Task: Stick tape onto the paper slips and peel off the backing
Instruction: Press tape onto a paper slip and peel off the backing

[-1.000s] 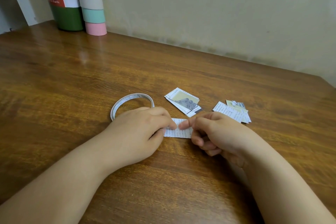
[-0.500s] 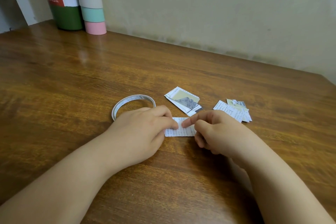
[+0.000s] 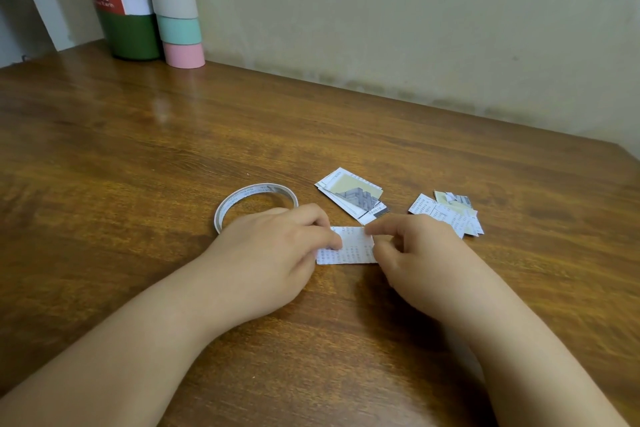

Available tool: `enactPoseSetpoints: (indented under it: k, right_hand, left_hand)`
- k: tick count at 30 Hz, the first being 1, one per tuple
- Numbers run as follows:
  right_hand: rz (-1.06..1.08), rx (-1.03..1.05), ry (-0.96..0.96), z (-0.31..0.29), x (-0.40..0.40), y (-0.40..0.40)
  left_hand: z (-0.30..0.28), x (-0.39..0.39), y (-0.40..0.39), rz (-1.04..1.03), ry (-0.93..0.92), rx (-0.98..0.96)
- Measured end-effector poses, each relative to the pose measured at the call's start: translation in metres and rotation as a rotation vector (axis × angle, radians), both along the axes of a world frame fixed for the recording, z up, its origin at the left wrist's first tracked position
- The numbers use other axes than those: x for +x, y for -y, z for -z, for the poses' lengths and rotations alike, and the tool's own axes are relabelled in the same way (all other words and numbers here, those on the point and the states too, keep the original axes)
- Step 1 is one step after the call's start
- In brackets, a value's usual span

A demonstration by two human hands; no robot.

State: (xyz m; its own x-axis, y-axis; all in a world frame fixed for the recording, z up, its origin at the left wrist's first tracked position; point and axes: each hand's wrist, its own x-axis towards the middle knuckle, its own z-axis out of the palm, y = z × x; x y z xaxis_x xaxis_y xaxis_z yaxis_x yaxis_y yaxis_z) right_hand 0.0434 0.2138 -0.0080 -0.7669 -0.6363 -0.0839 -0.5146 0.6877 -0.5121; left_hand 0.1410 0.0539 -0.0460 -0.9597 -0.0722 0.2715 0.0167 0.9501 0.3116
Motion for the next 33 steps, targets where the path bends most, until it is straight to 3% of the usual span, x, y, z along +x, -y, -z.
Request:
enactPoseSetpoints:
  k: [7, 15, 33]
  right_hand:
    - [-0.099, -0.121, -0.066, -0.001, -0.003, -0.006]
    - [-0.134, -0.042, -0.091, 0.002, -0.002, -0.004]
    - [-0.025, -0.089, 0.206, 0.002, -0.022, -0.008]
  left_hand:
    - [-0.002, 0.001, 0.001, 0.002, 0.031, 0.015]
    - [-0.005, 0.002, 0.000, -0.007, 0.062, 0.019]
    - [-0.006, 0.006, 0.010, 0.014, 0.115, 0.170]
